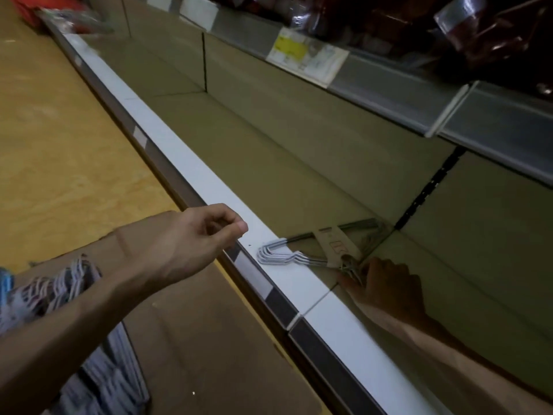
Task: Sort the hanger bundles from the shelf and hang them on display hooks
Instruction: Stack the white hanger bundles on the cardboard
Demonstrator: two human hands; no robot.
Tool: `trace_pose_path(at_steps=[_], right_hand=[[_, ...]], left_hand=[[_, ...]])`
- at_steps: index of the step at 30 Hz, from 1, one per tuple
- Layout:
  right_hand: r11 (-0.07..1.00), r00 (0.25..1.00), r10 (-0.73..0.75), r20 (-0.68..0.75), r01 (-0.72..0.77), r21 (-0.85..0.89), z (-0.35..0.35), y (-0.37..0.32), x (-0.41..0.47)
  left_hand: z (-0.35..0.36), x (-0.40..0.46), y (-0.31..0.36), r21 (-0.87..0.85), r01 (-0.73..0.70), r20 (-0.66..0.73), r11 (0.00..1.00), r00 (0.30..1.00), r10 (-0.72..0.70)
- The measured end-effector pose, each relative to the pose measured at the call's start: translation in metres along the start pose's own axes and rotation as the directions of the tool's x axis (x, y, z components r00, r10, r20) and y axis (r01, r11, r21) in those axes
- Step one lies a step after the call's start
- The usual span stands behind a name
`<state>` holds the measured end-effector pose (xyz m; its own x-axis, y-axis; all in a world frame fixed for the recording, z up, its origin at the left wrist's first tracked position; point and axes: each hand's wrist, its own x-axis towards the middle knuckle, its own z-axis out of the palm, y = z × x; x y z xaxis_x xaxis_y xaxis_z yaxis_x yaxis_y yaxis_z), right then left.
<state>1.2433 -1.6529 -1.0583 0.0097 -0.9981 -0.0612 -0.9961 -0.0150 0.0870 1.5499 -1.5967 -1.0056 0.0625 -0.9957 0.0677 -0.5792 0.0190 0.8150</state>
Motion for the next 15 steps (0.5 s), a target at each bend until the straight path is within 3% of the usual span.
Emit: trace_pose_path(at_steps=[5, 10, 15], right_hand=[[0.997, 0.998, -0.039, -0.057, 0.043, 0.069, 0.01, 0.001, 0.004], [0.984, 0.989, -0.047, -0.143, 0.07, 0.164, 0.004, 0.003, 0.002], [0.908, 0.945, -0.17, -0.279, 0.26, 0.329, -0.006, 0.0, 0.009]], left_hand=[[0.024, 0.008, 0.01, -0.062, -0.018, 0.024, 0.998, 1.0, 0.019], [0.029, 0.011, 0.009, -0.012, -0.047, 0.002, 0.999, 0.999, 0.047], [0.021, 0.013, 0.002, 0.016, 0.024, -0.098, 1.0, 0.995, -0.023]])
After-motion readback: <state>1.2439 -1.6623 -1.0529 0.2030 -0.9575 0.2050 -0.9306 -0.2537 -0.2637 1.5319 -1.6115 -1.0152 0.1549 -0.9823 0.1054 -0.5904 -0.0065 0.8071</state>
